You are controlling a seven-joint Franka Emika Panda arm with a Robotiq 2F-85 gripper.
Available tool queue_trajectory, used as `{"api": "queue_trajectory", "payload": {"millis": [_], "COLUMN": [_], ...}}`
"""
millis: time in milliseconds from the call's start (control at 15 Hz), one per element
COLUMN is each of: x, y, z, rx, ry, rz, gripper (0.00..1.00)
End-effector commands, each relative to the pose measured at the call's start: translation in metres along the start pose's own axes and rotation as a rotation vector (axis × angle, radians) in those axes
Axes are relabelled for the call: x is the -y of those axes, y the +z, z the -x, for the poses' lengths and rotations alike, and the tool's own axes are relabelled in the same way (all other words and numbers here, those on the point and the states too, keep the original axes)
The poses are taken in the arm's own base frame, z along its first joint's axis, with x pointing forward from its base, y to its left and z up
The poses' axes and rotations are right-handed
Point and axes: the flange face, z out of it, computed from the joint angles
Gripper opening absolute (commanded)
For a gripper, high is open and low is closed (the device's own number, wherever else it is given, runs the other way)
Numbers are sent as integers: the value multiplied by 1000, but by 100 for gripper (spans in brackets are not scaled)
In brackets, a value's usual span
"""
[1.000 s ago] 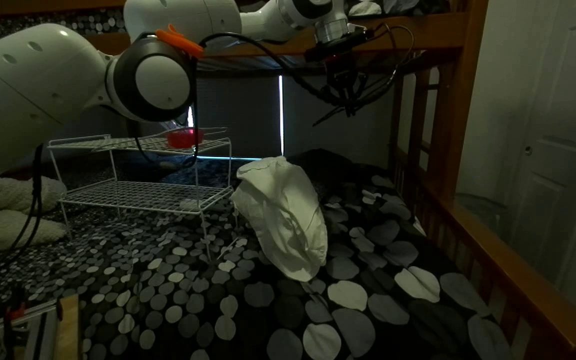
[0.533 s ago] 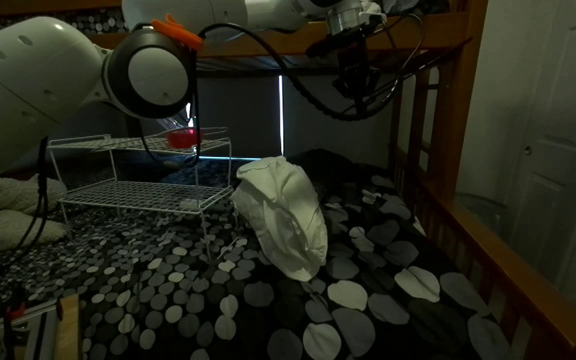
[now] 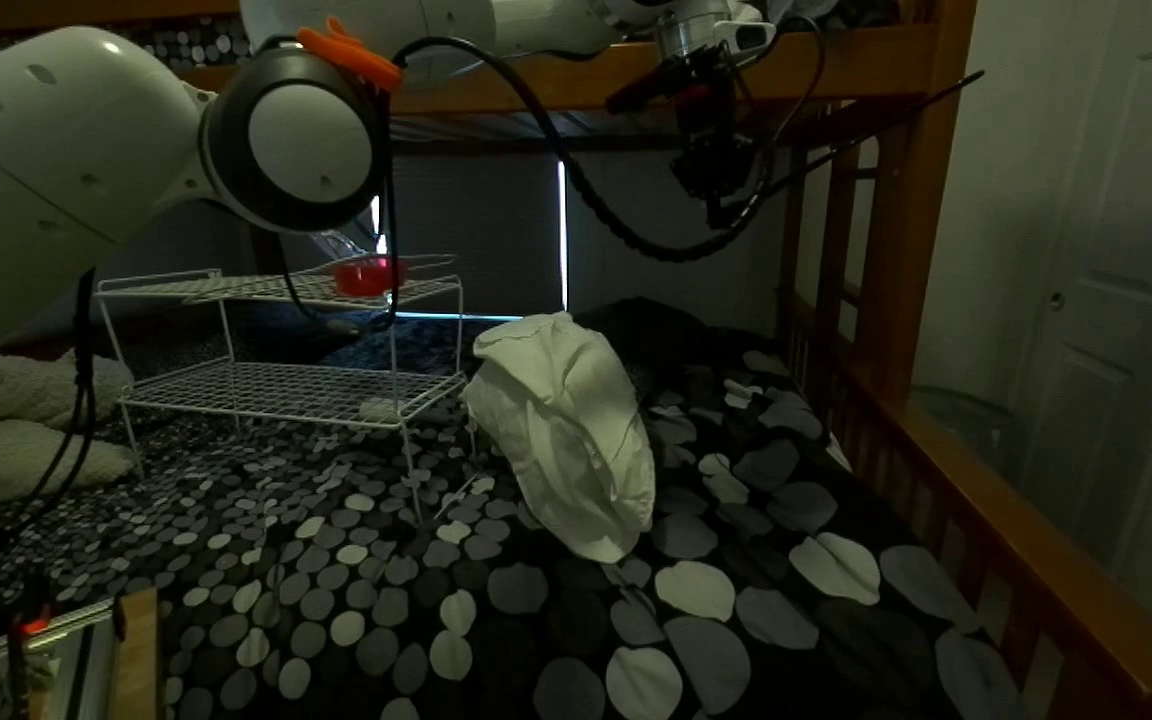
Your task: Put the hanger on top of the rack
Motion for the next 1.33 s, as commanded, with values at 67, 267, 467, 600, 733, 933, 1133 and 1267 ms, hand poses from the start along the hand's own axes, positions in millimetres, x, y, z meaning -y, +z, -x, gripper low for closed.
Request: {"api": "queue_trajectory", "payload": {"millis": [67,267,467,600,733,933,1133,1267], "x": [-1,9,33,52,68,96,118,127], "y": [0,-1,-17,-24,-41,-75,-112,-131], "z": [0,7,27,39,52,55,54,57], "rx": [2,46,146,204,247,204,64,7], "ry": [6,47,175,252,343,422,295,202], "rz": [1,7,-11,-46,-62,-204,-300,-346], "gripper": [8,2,2,2,2,2,2,2]}}
